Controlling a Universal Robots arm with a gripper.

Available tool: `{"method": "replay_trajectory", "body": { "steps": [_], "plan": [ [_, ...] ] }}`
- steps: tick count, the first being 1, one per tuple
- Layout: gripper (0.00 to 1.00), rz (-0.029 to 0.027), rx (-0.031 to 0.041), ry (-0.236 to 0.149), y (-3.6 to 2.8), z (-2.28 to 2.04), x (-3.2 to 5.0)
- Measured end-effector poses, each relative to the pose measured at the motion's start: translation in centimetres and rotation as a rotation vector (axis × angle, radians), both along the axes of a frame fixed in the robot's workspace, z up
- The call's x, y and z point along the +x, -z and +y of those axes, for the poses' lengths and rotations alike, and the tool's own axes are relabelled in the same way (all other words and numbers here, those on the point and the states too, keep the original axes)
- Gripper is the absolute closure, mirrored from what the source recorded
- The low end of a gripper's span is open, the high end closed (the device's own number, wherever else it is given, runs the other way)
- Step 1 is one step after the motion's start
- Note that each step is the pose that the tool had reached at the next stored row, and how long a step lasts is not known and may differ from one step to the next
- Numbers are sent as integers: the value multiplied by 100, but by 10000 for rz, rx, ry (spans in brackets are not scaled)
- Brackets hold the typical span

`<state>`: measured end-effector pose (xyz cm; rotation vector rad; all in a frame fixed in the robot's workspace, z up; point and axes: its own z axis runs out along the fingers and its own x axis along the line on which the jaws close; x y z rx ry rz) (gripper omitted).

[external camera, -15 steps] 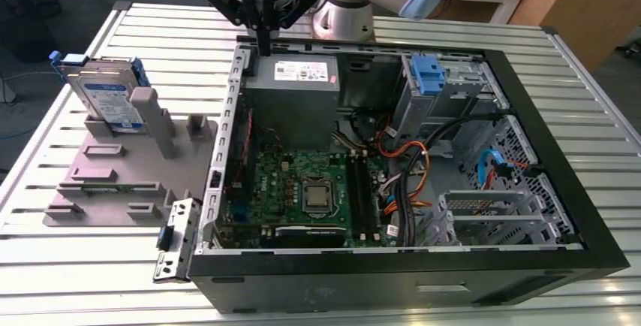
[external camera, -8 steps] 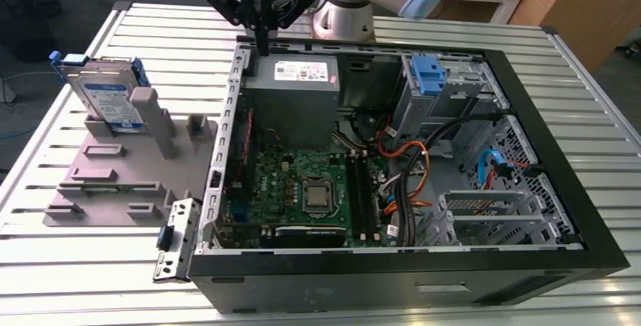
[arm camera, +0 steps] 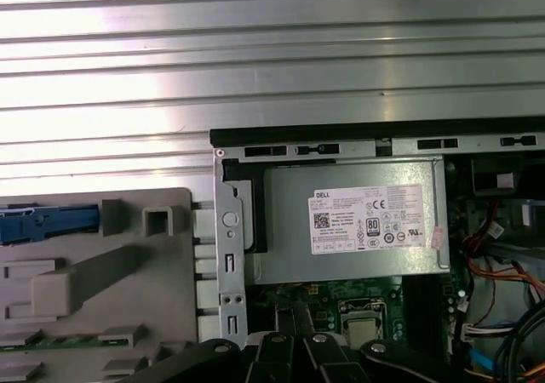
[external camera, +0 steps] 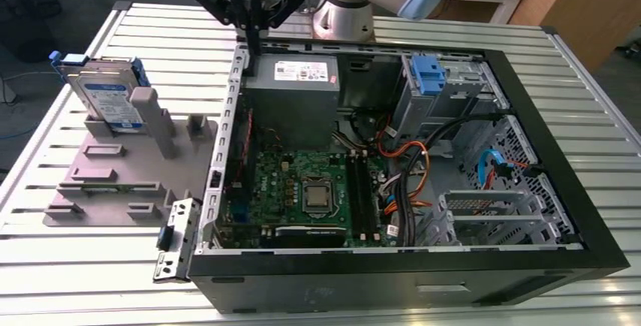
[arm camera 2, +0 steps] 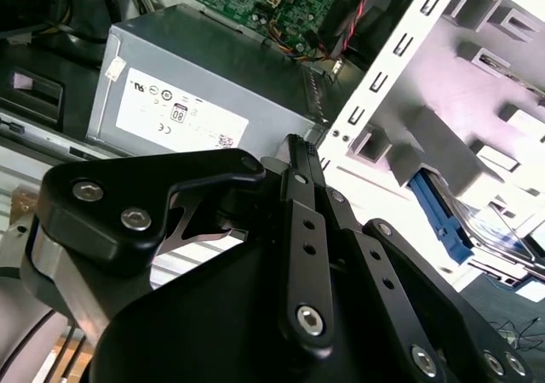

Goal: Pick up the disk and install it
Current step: 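Reach for the disk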

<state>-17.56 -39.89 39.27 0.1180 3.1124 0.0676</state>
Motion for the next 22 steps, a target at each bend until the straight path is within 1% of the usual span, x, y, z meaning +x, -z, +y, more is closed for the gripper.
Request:
{"method": "replay_trajectory", "body": {
  "steps": [8, 15, 22],
  "plan": [
    [89, -5, 1, 0, 1, 0, -105],
    [89, -4, 0, 1, 0, 0, -121],
    [89, -14, 1, 0, 0, 0, -158]
  ]
}}
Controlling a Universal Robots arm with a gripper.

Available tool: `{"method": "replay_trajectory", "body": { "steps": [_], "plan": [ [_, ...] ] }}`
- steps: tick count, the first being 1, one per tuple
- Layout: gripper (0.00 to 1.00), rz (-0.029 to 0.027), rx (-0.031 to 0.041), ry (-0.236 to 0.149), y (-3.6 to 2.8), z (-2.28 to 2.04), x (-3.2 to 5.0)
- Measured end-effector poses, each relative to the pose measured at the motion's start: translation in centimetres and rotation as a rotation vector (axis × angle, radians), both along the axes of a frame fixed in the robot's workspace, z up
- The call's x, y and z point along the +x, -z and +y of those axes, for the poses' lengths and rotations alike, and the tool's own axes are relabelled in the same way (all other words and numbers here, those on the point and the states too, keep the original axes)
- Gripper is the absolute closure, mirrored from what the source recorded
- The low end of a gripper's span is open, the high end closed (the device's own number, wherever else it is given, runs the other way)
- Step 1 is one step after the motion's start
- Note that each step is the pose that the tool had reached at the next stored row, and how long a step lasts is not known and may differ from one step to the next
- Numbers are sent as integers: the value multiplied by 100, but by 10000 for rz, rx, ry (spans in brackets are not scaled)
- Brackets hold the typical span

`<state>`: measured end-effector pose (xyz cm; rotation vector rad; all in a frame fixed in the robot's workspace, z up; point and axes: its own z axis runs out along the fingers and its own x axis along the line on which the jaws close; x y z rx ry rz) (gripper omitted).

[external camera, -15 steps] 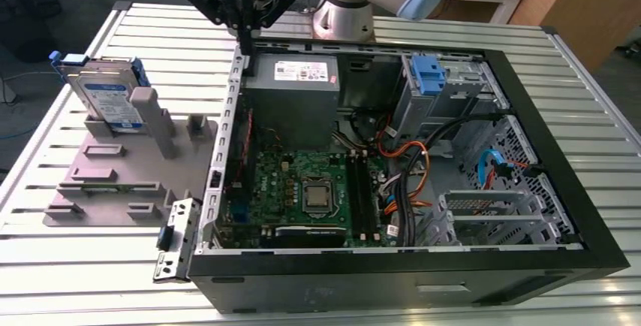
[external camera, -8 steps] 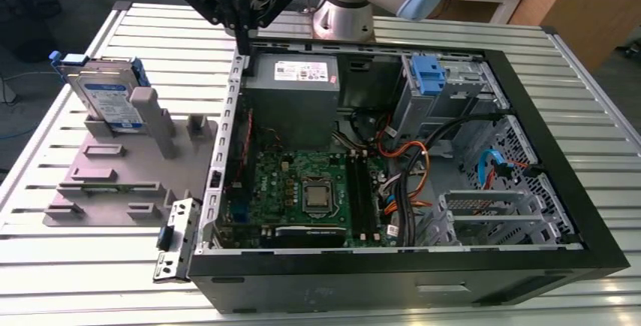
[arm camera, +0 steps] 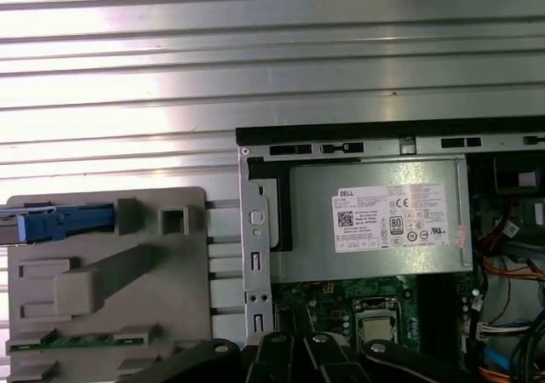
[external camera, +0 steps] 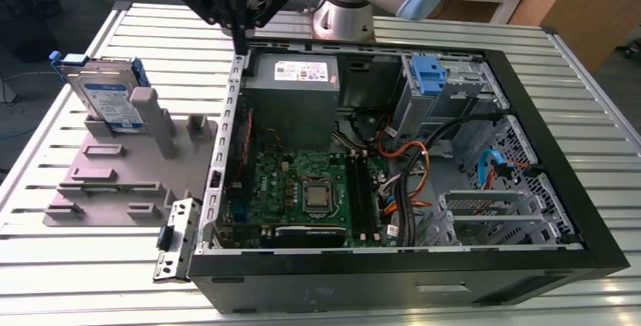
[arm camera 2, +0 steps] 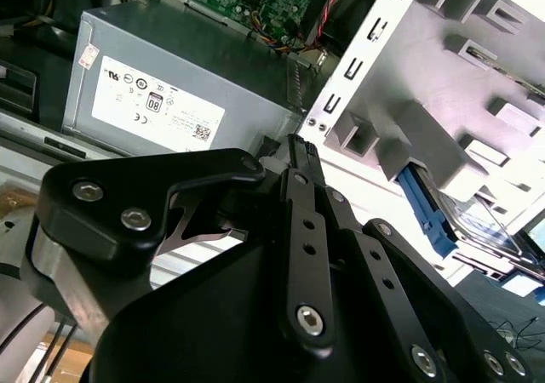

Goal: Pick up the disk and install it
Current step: 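Reach for the disk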

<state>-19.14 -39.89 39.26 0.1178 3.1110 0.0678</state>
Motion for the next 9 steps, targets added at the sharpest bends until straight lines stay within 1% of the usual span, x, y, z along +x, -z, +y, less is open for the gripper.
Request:
{"method": "replay_trajectory", "body": {
  "steps": [9],
  "plan": [
    [89, -31, 0, 0, 0, 0, -56]
  ]
}}
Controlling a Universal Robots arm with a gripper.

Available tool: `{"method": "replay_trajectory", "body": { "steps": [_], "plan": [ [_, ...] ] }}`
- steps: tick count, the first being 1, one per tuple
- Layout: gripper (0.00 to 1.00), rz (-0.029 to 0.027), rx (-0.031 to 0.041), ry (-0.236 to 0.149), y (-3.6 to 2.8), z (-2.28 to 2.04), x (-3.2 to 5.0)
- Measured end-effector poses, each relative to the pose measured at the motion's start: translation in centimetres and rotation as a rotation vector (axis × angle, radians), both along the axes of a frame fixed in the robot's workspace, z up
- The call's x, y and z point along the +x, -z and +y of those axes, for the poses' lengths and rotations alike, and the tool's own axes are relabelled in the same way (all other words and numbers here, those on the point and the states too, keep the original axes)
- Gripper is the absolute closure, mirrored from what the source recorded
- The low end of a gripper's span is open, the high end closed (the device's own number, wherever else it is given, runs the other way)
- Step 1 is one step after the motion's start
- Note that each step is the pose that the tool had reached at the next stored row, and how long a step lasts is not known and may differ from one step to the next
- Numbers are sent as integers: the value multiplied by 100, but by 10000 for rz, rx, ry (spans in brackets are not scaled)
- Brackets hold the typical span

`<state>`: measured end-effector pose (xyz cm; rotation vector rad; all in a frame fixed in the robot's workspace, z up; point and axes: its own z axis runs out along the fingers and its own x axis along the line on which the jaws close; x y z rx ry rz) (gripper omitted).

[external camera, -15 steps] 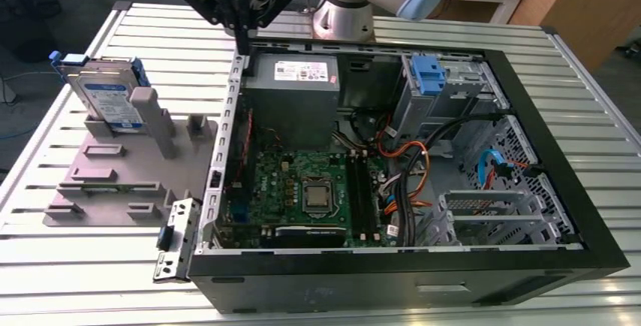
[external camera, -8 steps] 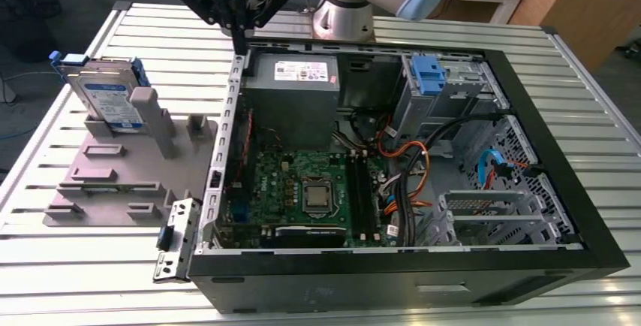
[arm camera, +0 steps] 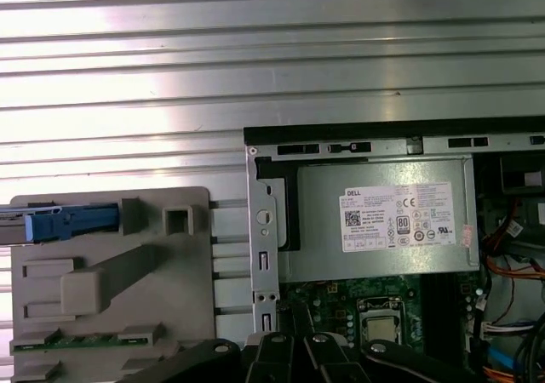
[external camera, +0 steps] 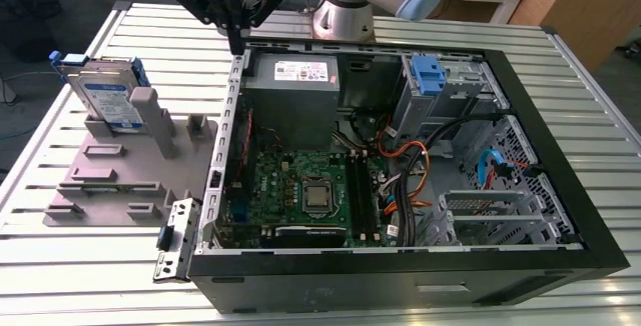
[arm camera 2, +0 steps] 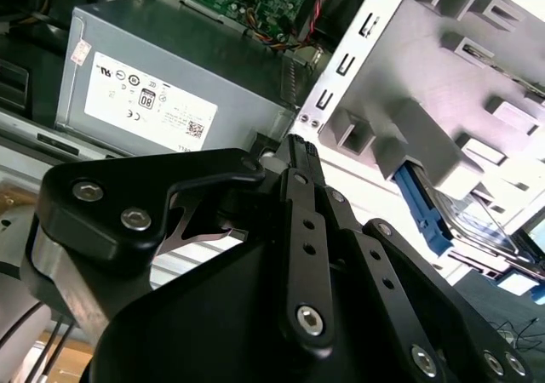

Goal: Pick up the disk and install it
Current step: 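Reach for the disk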

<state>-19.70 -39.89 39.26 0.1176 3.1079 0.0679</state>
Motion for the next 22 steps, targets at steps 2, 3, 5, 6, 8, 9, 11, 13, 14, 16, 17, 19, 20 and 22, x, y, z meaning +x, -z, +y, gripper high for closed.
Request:
{"method": "replay_trajectory", "body": {
  "steps": [2, 3, 5, 6, 8, 9, 11, 13, 14, 16, 17, 19, 20, 22],
  "plan": [
    [89, -2, 0, 0, 0, 0, -8],
    [89, -3, 0, 0, 0, 0, -13],
    [89, -6, 0, 0, 0, 0, -25],
    [89, -9, 0, 0, 0, 0, -35],
    [89, -13, 1, 0, 1, 0, -44],
    [89, -12, 0, -1, 1, 0, -45],
    [89, -13, 0, 1, 0, 0, -56],
    [89, -14, 0, 0, 0, 0, -68],
    [89, -16, 0, 1, 0, 0, -76],
    [89, -21, 0, 0, 0, 0, -92],
    [89, -23, 0, 0, 0, 0, -101],
    [89, -29, 0, 0, 0, 0, -119],
    [89, -31, 0, 0, 0, 0, -127],
    [89, -34, 1, 1, 1, 0, -139]
  ]
}}
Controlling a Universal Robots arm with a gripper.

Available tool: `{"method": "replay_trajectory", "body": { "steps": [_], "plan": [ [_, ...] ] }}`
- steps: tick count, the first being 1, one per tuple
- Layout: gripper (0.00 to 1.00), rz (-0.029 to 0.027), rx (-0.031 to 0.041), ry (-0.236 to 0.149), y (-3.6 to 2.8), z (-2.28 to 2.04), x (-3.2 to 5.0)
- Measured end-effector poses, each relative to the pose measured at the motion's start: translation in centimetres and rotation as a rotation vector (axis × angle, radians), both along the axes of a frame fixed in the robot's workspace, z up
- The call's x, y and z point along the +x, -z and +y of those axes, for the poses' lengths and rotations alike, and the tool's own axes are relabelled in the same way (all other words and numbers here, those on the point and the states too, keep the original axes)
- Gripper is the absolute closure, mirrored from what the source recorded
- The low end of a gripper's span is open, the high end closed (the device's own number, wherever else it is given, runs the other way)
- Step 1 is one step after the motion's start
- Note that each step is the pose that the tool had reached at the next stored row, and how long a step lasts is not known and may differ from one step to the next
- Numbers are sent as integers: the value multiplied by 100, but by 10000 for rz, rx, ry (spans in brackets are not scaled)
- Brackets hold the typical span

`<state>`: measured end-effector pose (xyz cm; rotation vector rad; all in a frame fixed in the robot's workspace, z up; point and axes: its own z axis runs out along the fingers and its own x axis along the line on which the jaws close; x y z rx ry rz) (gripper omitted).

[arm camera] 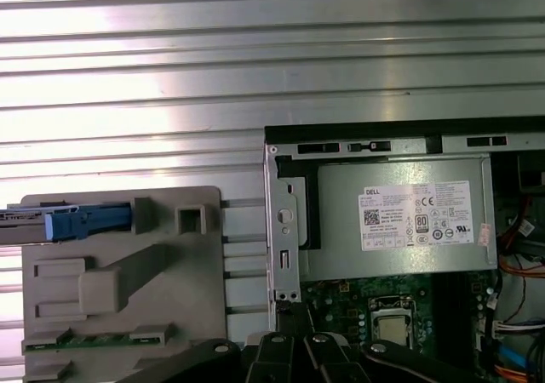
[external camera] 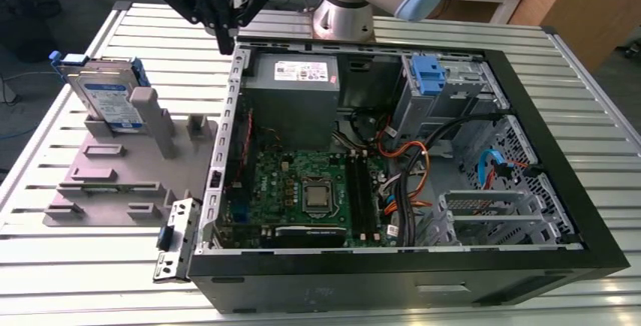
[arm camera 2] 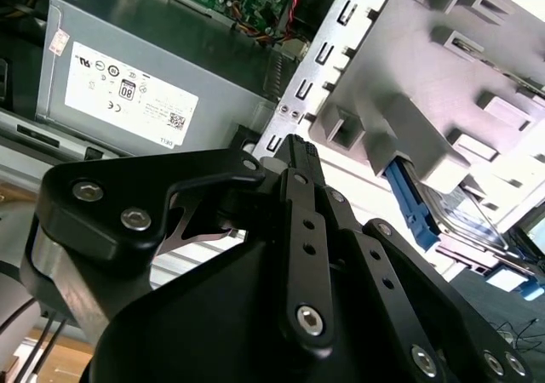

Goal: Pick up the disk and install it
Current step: 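Reach for the disk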

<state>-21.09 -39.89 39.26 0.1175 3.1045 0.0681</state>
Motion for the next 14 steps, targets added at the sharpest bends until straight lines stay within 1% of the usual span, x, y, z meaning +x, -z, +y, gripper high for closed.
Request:
{"method": "replay_trajectory", "body": {
  "steps": [7, 14],
  "plan": [
    [89, -1, -1, -1, 1, 0, -46],
    [89, -15, 0, 0, 1, 0, -126]
  ]
}}
